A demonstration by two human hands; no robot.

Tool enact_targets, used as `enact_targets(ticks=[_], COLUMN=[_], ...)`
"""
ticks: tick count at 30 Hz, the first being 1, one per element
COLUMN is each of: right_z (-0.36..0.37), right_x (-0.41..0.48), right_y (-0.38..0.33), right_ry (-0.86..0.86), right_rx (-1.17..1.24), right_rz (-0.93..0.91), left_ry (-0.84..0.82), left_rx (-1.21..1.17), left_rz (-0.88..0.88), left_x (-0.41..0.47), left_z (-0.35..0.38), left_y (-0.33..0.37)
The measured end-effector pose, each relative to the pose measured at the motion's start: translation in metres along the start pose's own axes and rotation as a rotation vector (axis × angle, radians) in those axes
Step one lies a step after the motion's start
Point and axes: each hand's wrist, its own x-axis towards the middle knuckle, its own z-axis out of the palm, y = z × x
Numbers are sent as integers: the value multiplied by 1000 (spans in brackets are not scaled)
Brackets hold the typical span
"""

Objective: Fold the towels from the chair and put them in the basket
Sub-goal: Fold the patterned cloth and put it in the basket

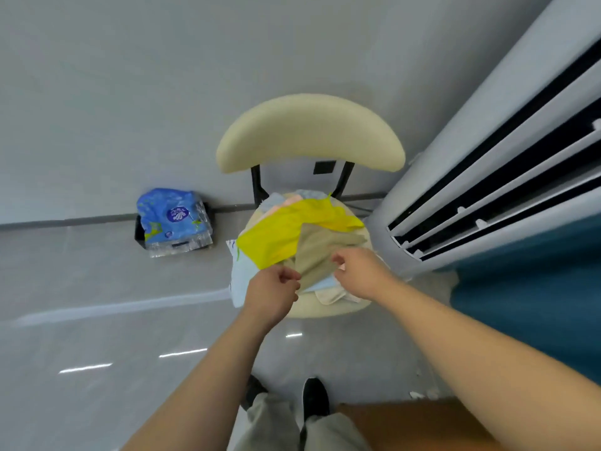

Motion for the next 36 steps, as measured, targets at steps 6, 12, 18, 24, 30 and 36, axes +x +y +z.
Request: enact_targets(ticks=[6,12,18,24,30,36], right_z=[64,123,130,97,88,138], right_x=[98,143,135,51,-55,-112], right_y=[-9,4,27,35,24,-4], right_ry=[22,108,403,613,655,511], right_rx=[-490,-911,-966,-738,-355,72], right_rz=[-343,-508,-640,-720,-931,-1041], left_ry=[143,323,469,598,692,668], left_rx=[-47,-143,-245,-231,-159,-73], left_rz=[93,155,195,193,283,414], left_x=[77,106,75,-9,-78,-104], left_z=[39,73,114,149,150,136], left_y=[-78,-159,-213,-234,-220,-250])
